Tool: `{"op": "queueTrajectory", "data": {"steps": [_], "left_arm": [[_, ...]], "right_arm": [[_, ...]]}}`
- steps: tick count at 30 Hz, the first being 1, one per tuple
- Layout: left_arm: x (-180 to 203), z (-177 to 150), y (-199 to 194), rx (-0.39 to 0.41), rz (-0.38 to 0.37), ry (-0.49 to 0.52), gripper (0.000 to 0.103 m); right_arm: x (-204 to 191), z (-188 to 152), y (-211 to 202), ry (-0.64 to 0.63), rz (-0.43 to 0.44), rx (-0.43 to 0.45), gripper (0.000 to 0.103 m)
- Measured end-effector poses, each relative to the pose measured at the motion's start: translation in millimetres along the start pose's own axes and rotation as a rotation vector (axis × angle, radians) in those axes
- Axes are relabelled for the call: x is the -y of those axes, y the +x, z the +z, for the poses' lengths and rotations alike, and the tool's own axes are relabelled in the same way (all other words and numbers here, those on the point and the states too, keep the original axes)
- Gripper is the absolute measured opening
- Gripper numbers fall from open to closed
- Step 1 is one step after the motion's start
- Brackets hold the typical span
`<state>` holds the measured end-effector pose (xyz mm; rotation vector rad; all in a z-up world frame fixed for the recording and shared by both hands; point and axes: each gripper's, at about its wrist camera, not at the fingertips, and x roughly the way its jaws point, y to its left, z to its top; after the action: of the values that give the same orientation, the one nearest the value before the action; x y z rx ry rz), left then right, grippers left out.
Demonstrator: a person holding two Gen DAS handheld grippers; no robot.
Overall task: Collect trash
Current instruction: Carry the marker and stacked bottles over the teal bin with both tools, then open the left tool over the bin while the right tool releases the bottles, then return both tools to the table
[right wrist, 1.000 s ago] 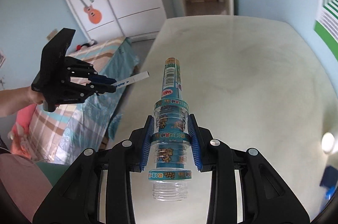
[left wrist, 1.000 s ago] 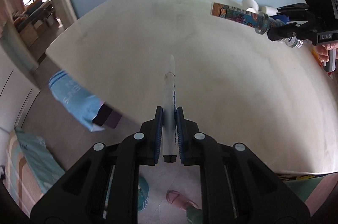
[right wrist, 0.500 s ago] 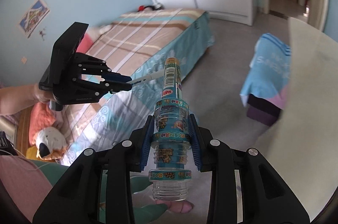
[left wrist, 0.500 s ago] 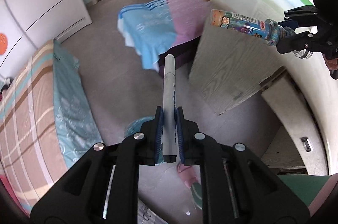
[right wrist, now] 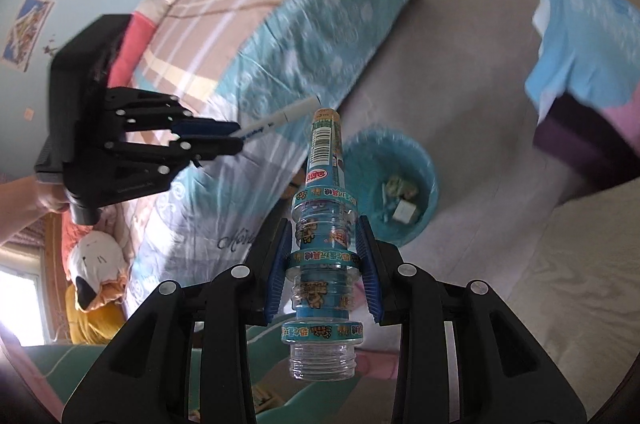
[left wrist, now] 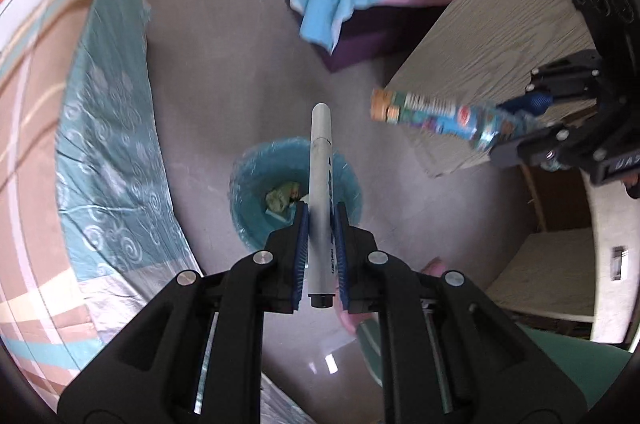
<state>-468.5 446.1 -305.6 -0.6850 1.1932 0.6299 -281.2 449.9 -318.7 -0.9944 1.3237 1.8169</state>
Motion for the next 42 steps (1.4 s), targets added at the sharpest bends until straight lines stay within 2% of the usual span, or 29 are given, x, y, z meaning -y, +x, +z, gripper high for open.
{"op": "queueTrajectory", "data": {"steps": [8,14,20,22,23,24,25,26,28,34,39,42], "left_arm": [[-34.9,-16.8,119.1,-0.128,-0.009,-0.031,0.011],[-50.0,-29.4,186.8,-0.206,-0.003,-0.057,0.011],[-58.6,-39.8,230.5,-0.282,0.003,-0.079,0.011],[-59.7,-40.8,238.9,-0.301,0.018,-0.068,0.014],[-60.0,-40.3,241.2,-0.310,0.024,-0.068,0.019],[-61.9,-39.7,244.1,-0.323,0.029,-0.075,0.030],[-64.0,-38.8,245.9,-0.326,0.032,-0.083,0.033],[-65.4,-37.9,244.6,-0.320,0.039,-0.093,0.033],[-67.7,-36.9,241.9,-0.305,0.046,-0.106,0.039],[-66.9,-40.4,217.0,-0.248,0.023,-0.138,0.042],[-58.1,-49.4,180.9,-0.188,-0.023,-0.197,0.042],[-47.5,-55.2,154.5,-0.151,-0.036,-0.196,0.042]], "right_arm": [[63.4,-19.5,155.0,0.284,-0.020,-0.114,0.034],[94.0,-21.0,225.0,0.383,-0.012,-0.148,0.034],[117.2,-28.3,266.4,0.445,0.001,-0.169,0.034],[120.6,-31.9,273.3,0.460,0.014,-0.175,0.037],[122.5,-33.7,274.5,0.469,0.017,-0.176,0.038],[123.4,-33.3,275.2,0.473,0.011,-0.175,0.040],[124.6,-34.1,273.8,0.476,0.004,-0.169,0.049],[125.4,-34.9,271.8,0.481,-0.006,-0.158,0.053],[127.8,-35.0,267.5,0.488,-0.014,-0.141,0.053],[132.9,-39.3,241.3,0.491,-0.016,-0.079,0.054],[121.4,-47.4,210.8,0.480,0.026,-0.011,0.054],[113.0,-63.6,186.9,0.497,0.051,0.039,0.056]]}}
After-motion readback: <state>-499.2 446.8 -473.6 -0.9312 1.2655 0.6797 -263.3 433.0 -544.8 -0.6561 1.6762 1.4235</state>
